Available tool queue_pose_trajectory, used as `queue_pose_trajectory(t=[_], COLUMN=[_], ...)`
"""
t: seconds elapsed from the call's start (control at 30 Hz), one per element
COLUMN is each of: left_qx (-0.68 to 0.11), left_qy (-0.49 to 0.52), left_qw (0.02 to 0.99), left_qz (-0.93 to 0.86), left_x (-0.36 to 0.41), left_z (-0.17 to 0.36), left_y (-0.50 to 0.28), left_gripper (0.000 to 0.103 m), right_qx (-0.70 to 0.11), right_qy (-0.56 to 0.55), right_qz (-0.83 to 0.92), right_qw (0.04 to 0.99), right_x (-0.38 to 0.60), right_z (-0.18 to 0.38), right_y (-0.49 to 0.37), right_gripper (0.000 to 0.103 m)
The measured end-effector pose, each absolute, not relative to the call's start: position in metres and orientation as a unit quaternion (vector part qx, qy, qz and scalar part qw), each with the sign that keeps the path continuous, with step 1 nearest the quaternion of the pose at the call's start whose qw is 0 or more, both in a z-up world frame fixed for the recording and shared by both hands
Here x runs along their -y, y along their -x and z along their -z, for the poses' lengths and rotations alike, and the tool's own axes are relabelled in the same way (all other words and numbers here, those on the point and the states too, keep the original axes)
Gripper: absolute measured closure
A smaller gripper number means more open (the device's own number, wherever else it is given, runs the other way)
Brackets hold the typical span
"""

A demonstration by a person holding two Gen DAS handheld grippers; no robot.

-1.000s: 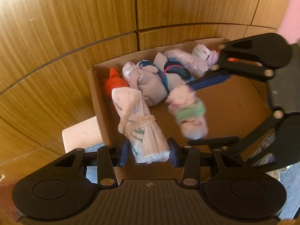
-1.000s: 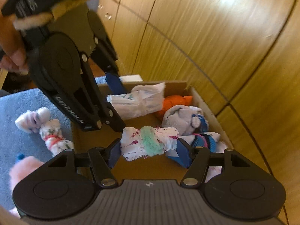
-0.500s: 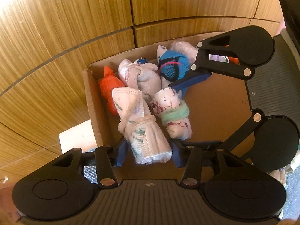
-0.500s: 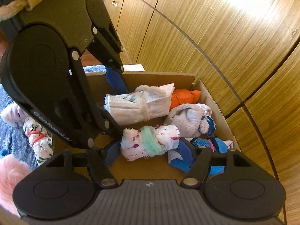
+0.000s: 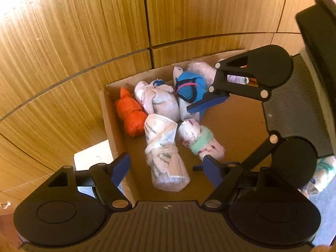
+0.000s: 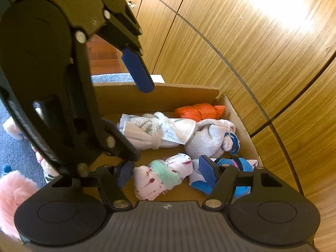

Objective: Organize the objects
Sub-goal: 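Lower both socks into the tray and open both grippers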

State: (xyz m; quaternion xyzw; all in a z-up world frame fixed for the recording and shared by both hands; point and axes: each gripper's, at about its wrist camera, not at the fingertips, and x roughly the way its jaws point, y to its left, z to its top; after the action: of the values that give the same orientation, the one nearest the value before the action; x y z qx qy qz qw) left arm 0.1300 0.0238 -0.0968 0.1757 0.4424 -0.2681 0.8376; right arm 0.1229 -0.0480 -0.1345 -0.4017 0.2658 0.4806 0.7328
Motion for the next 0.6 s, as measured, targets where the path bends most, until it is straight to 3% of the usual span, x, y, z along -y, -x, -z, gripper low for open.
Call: queue_pose_trajectory(t=[0.07,0.6], left_qx=[-0.439,-0.433], left_qy=[-0.18,-0.126], left_qw=[0.841,0.857], left_qz=[0.261,0.25], left_x=[-0.023,-0.048], left_z=[0.097,0.082], left_y=[-0.133,-0.107], left_gripper=[0.016,0.015], right_qx=[-0.266,-0.263], right_qy=[0.397,0.371], right_qz=[-0.482,-0.471], right_qw=[0.734,0.756], right_x=[0.046,0.064], right_z=[0.133,0.107], right_y=[-0.123,-0.096], right_gripper=[0.039,0.035])
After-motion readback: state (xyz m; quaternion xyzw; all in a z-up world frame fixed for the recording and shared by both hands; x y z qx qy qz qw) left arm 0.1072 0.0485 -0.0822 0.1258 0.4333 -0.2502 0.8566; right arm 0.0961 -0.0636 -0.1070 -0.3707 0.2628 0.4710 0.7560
